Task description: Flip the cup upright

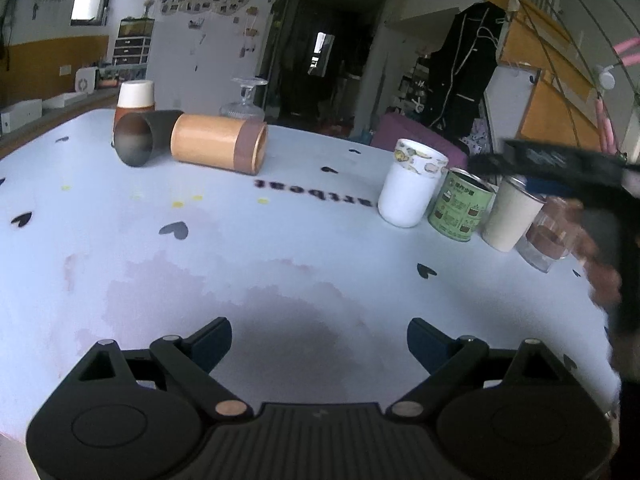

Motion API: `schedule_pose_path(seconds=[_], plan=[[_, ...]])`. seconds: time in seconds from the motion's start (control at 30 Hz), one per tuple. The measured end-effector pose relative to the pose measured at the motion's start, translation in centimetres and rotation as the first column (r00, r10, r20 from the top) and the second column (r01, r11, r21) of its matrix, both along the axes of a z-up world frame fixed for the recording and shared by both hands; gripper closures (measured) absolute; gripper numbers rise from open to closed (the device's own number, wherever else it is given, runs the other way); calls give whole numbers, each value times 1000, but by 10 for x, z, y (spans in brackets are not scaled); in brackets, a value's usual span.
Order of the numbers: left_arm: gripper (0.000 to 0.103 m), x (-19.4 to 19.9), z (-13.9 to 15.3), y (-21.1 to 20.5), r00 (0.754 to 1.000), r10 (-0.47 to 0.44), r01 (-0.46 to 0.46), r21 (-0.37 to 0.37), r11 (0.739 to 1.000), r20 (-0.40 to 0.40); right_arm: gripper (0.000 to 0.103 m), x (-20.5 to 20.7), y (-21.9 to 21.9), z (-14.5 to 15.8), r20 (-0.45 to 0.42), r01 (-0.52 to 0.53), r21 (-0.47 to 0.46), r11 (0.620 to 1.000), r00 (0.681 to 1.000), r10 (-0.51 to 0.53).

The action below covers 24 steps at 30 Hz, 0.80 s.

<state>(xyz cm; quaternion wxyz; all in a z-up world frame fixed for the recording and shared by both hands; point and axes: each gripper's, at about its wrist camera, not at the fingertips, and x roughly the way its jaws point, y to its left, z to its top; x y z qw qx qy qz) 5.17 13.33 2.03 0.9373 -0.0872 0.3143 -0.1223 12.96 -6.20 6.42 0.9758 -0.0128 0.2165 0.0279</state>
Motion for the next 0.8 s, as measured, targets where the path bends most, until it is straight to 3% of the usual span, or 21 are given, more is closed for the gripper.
schedule_pose_path(seconds=[0.3,0.53,0.8], plan=[[7,-8,12,-15,998,7,-11,73,997,55,10,-89,-22,-12,78,65,37,997,995,-67],[0,-17,21,-23,993,22,-35,113,993,112,9,-118,-35,-22,84,113,60,992,989,-118],[0,-20,25,-27,991,40,-60,149,987,130,3,-138,-35,-27,94,128,24,991,987,-130]])
